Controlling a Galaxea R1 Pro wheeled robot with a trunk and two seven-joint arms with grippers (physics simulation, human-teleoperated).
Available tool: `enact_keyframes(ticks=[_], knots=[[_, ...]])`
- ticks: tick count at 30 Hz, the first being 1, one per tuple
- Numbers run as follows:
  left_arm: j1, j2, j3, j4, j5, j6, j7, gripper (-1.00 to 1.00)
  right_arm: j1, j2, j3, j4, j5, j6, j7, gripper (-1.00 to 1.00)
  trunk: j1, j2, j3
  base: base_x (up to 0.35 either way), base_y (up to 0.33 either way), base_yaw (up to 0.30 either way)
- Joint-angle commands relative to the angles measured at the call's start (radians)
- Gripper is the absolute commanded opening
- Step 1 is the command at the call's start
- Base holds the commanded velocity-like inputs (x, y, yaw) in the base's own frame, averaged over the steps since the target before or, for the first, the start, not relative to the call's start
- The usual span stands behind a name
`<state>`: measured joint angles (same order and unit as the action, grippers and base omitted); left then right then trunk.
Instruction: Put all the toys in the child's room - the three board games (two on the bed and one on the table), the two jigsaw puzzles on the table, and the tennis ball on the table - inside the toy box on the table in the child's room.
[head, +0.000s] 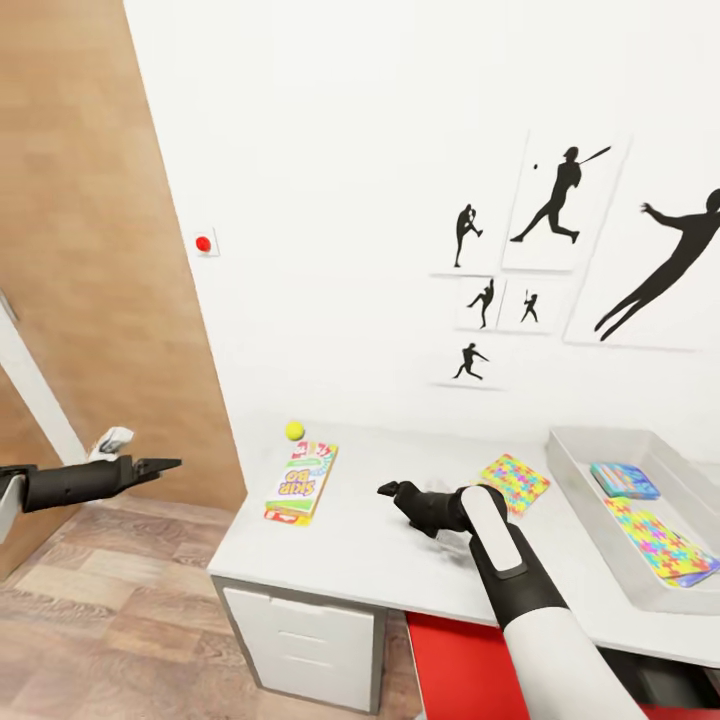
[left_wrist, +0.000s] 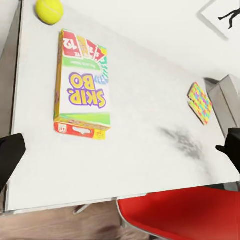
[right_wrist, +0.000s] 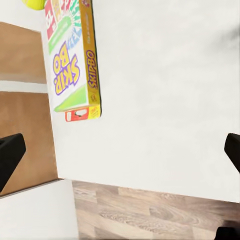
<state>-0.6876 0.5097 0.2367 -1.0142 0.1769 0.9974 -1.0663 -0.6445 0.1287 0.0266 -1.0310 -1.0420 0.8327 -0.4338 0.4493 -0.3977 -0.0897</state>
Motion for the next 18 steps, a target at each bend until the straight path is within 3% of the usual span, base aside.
enact_keyframes(ticks=[1,5,13,16,18], knots=[[-0.001,0.0,0.0,0.0,-0.001,0.004,-0.001,1.0,-0.001,0.0,0.0,-0.001,-0.01,0.001,-0.011,1.0,0.001,-0.002,-0.002,0.026,0.0,0.274],[-0.001,0.0,-0.005,0.0,-0.001,0.004,0.029,1.0,-0.002,0.0,0.001,-0.001,-0.009,0.0,-0.027,1.0,0.001,-0.002,0.0,0.009,0.0,0.274],[-0.001,-0.004,-0.004,-0.002,-0.001,0.003,0.235,1.0,-0.026,0.0,0.017,-0.003,-0.008,-0.001,-0.119,1.0,0.001,-0.002,0.003,0.001,0.0,0.256],[-0.001,-0.01,-0.004,-0.002,0.0,-0.042,0.345,1.0,-0.049,0.0,0.049,-0.003,-0.007,-0.005,-0.22,1.0,0.001,-0.002,0.004,0.0,0.0,0.055],[-0.001,-0.011,-0.004,-0.002,0.0,-0.049,0.356,1.0,-0.056,-0.001,0.052,-0.003,-0.008,-0.005,-0.231,1.0,0.001,-0.002,0.004,0.0,0.0,0.008]])
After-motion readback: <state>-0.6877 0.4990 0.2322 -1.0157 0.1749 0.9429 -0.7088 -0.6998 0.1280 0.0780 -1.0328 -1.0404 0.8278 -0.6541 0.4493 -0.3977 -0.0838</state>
